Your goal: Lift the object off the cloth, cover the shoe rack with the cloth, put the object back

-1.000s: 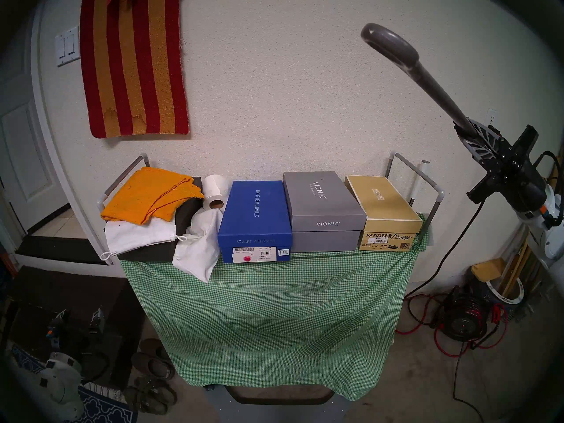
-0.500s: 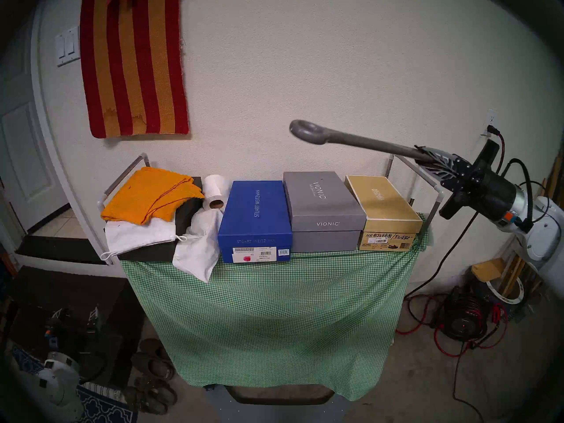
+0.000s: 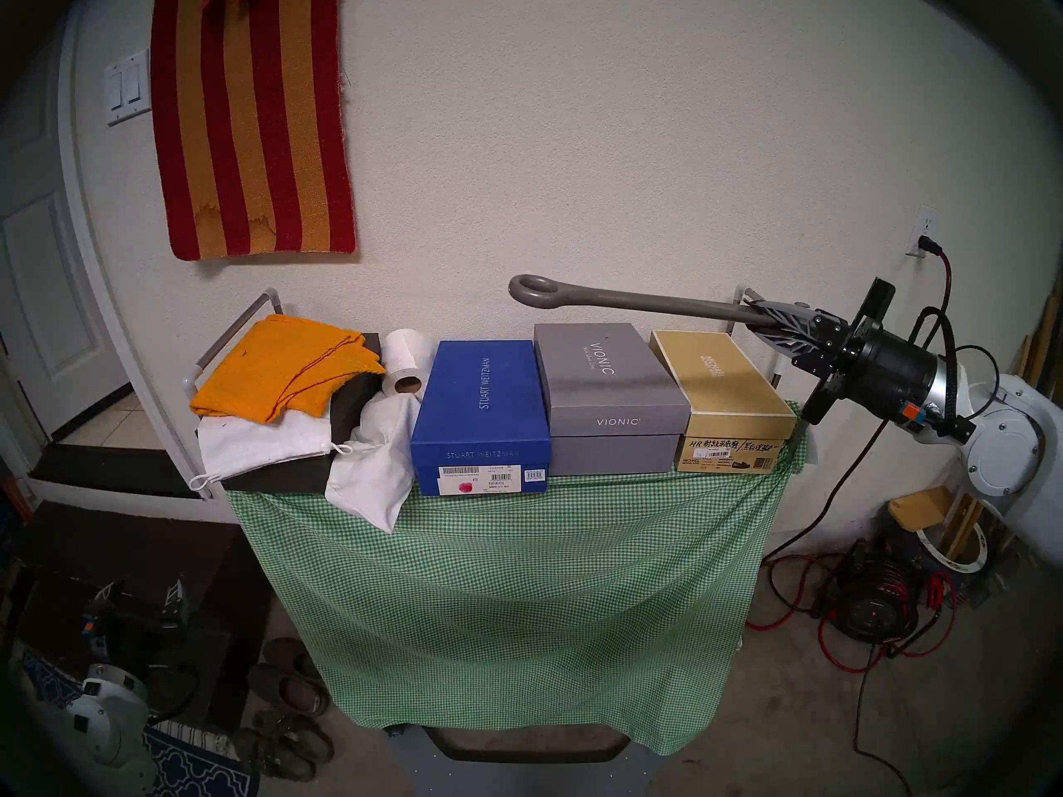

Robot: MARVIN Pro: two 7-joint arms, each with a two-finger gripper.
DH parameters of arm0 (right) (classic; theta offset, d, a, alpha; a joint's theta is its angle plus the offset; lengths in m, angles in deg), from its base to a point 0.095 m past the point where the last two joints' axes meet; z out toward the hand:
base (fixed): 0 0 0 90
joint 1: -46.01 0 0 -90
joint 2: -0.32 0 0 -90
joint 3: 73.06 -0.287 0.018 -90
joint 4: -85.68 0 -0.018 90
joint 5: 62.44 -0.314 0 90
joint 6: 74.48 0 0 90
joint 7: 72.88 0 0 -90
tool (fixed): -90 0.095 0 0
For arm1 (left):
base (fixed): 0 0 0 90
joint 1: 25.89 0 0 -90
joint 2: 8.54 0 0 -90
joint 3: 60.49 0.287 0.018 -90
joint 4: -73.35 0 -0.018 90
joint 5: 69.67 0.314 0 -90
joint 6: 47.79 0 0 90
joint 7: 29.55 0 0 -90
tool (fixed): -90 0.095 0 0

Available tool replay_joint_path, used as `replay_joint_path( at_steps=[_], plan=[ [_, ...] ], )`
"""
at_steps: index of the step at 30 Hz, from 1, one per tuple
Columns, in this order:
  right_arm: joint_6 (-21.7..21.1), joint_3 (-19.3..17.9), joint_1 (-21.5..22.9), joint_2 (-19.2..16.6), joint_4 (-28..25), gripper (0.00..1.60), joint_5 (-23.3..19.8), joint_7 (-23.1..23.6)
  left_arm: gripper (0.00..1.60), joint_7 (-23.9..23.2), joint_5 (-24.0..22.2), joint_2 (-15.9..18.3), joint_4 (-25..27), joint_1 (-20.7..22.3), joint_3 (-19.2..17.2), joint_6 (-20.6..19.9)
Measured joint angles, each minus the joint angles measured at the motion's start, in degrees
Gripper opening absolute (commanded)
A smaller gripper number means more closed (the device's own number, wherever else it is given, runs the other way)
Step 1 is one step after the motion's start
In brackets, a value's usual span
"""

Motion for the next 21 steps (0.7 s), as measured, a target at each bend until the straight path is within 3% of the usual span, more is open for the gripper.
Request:
replay_joint_path(
  at_steps=[21],
  plan=[
    [-8.42, 3.73, 3.12, -1.09, -0.64, 0.0, -2.68, 0.26, 1.6, 0.36, 1.45, -1.42, 0.1, -0.03, -0.13, -1.85]
  ],
)
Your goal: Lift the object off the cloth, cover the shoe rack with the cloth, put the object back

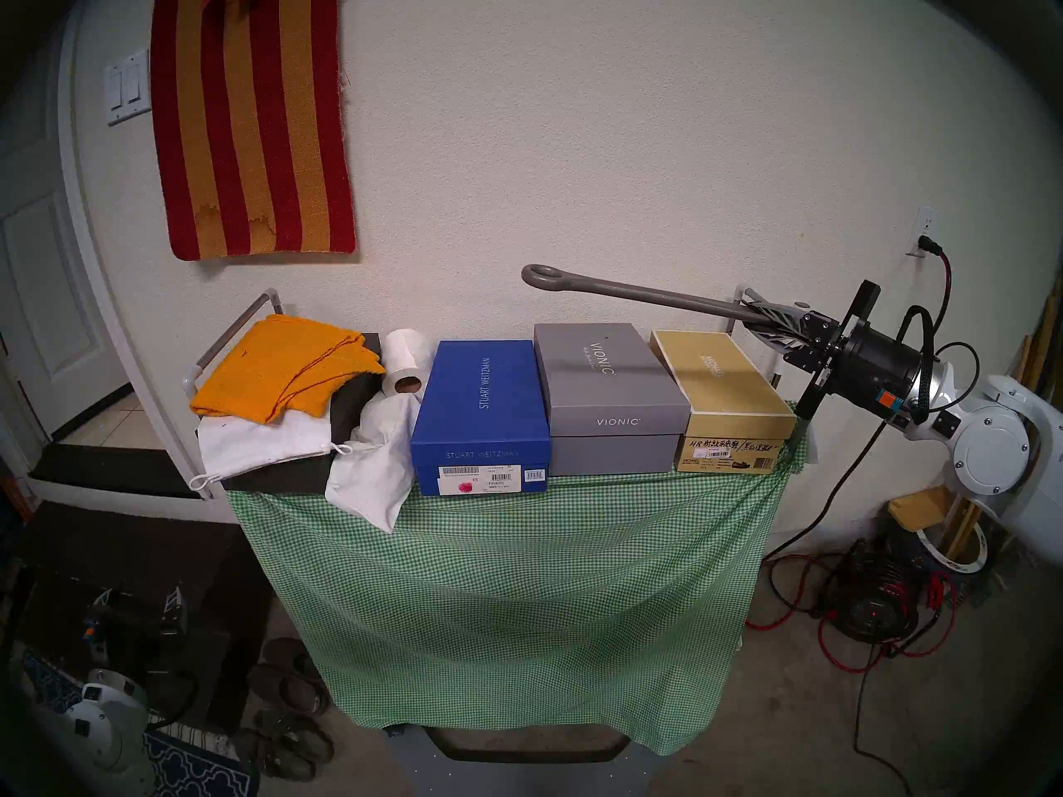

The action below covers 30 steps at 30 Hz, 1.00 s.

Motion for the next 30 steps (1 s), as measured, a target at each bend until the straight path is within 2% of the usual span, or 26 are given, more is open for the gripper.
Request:
replay_joint_path(
  at_steps=[21, 30],
  plan=[
    [-5.42, 3.25, 3.14, -0.36, -1.27, 0.0, -2.68, -0.46, 1.6, 0.11, 1.37, -1.28, 0.59, -0.01, -0.6, -1.56],
    [-8.06, 3.97, 4.77, -0.43, -0.1, 0.0, -3.55, -0.21, 1.6, 0.11, 1.94, -1.84, 0.84, -0.01, -0.9, -2.23]
  ],
)
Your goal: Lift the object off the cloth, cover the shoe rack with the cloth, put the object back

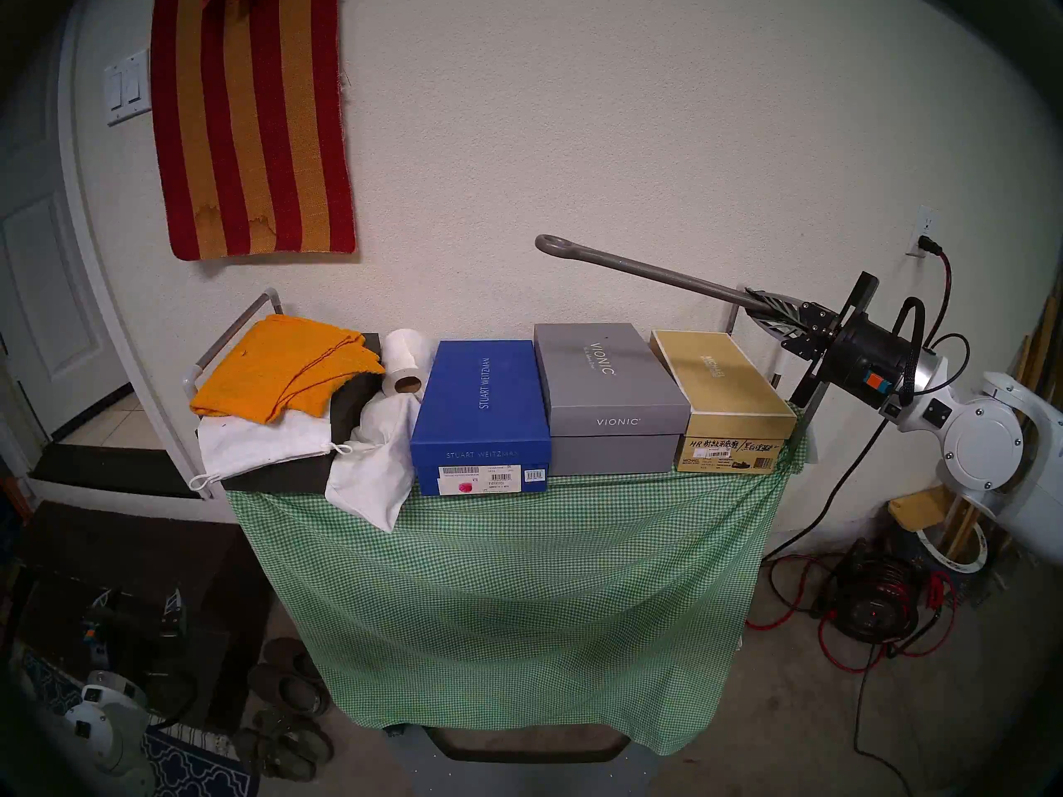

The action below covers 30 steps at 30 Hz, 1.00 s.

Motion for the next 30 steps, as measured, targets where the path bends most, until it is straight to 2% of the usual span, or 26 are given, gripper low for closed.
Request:
replay_joint_path(
  at_steps=[9, 30],
  plan=[
    [-2.87, -0.39, 2.0, -0.03, 0.32, 0.0, -0.91, 2.05, 1.6, 0.0, 0.5, -0.55, 0.27, 0.0, -0.33, -0.63],
    [-8.85, 3.86, 4.39, -0.14, -7.66, 0.0, -1.1, 7.06, 1.6, -0.17, 1.61, -1.9, 0.87, 0.0, -1.11, -2.16]
  ],
)
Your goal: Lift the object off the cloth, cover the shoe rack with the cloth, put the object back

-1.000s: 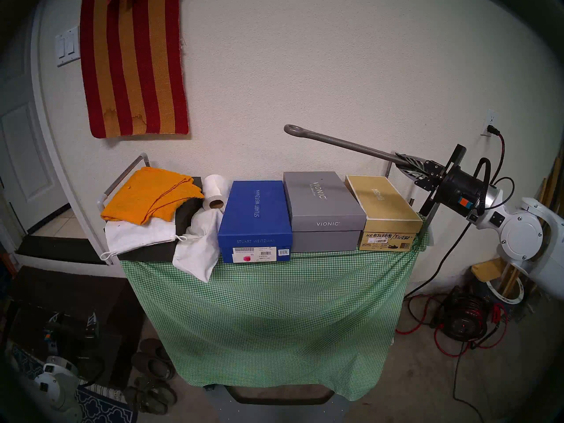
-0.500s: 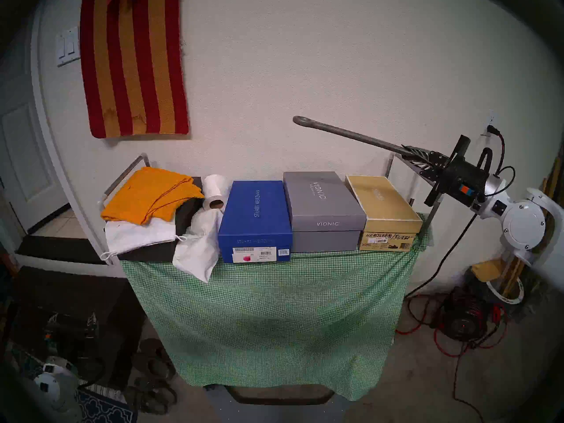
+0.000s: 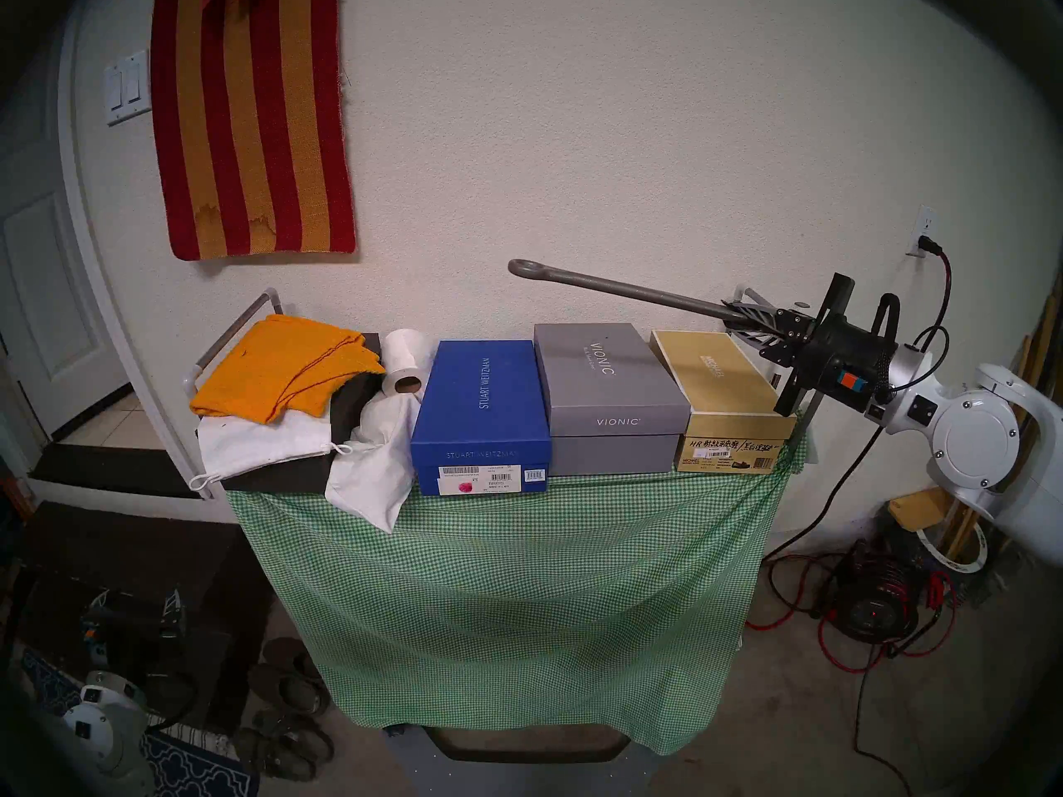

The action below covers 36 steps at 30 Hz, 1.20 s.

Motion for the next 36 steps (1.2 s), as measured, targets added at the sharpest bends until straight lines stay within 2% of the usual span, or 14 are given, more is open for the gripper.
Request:
replay_joint_path(
  at_steps=[11, 36],
  plan=[
    [-2.5, 1.68, 1.6, -0.03, -2.09, 0.0, -0.02, 1.47, 1.6, -0.4, 0.51, -0.72, 0.36, 0.0, -0.45, -0.75],
    [-6.13, 5.19, 5.21, -0.07, -3.21, 0.0, -0.04, 2.24, 1.6, -1.56, 1.41, -2.37, 0.92, 0.0, -1.5, -2.45]
  ],
)
